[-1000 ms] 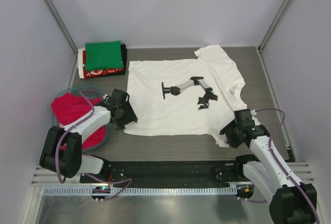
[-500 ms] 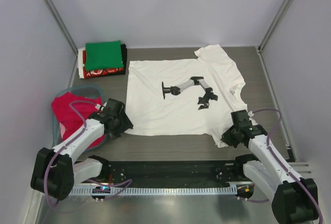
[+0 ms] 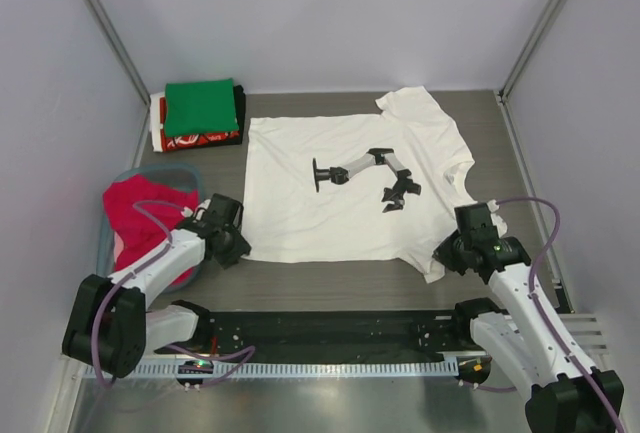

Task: Fold and stack the t-shirts
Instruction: Fold the tshirt

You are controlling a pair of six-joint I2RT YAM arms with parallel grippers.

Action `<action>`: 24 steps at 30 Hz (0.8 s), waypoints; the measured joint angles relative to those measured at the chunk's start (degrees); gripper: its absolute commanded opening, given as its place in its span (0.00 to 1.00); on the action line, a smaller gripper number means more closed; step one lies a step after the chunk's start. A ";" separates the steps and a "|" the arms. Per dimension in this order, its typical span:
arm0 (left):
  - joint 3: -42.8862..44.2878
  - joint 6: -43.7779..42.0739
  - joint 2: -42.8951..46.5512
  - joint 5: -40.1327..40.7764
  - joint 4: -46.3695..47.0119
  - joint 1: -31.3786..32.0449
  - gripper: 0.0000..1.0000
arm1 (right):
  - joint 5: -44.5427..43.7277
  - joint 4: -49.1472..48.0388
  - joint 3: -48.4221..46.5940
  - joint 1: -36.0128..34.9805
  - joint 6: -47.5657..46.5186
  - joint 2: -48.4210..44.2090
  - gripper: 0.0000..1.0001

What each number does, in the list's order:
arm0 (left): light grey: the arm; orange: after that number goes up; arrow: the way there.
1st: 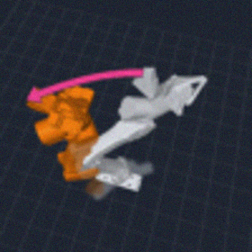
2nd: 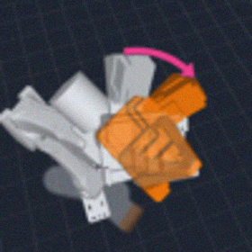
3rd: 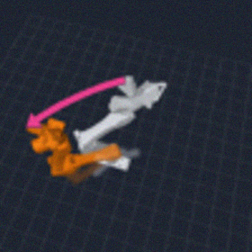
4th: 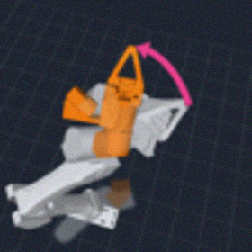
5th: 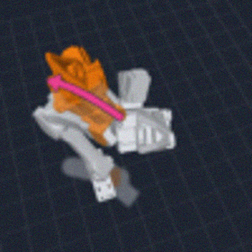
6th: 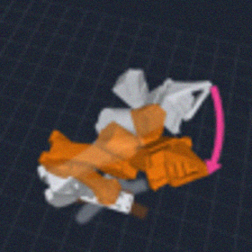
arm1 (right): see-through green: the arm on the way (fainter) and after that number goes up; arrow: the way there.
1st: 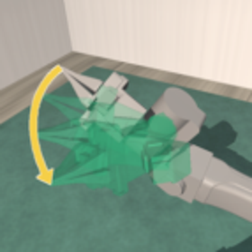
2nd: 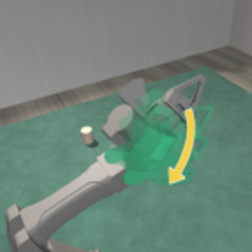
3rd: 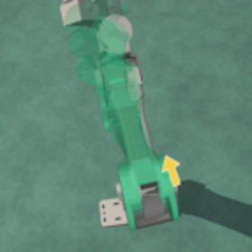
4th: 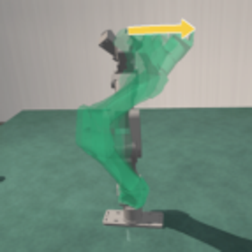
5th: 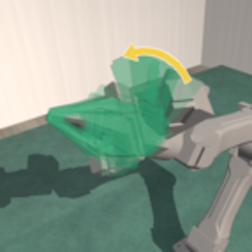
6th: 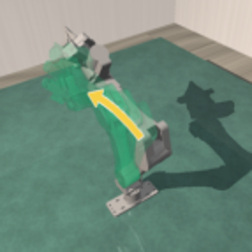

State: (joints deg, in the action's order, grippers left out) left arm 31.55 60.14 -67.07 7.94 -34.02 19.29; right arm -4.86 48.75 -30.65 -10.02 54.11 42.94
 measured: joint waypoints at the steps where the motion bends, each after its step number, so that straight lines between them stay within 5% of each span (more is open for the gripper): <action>1: 0.04 0.00 -0.28 0.04 0.33 0.00 0.34 | -0.11 0.48 -0.42 0.00 -0.20 -0.31 0.01; 3: 0.35 -0.11 -1.22 0.07 1.11 0.09 0.14 | -0.46 1.27 -1.36 0.00 -0.48 -0.55 0.01; 6: 1.38 -0.79 -2.99 -0.02 1.66 0.11 0.00 | -1.05 2.34 -3.50 0.00 -1.27 -0.50 0.01; 12: 7.67 -2.40 -3.28 0.17 -1.40 0.11 0.00 | -3.23 4.13 -12.37 0.00 -3.93 3.78 0.01; 24: 27.54 -6.91 -9.22 2.14 -6.78 -0.17 0.00 | -8.13 3.37 -29.62 0.00 -13.22 26.56 0.01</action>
State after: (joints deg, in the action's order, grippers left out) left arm 59.09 53.23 -76.29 10.09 -40.80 19.11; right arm -12.99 52.12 -60.27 -10.02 40.88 69.49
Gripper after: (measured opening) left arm 0.006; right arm 0.027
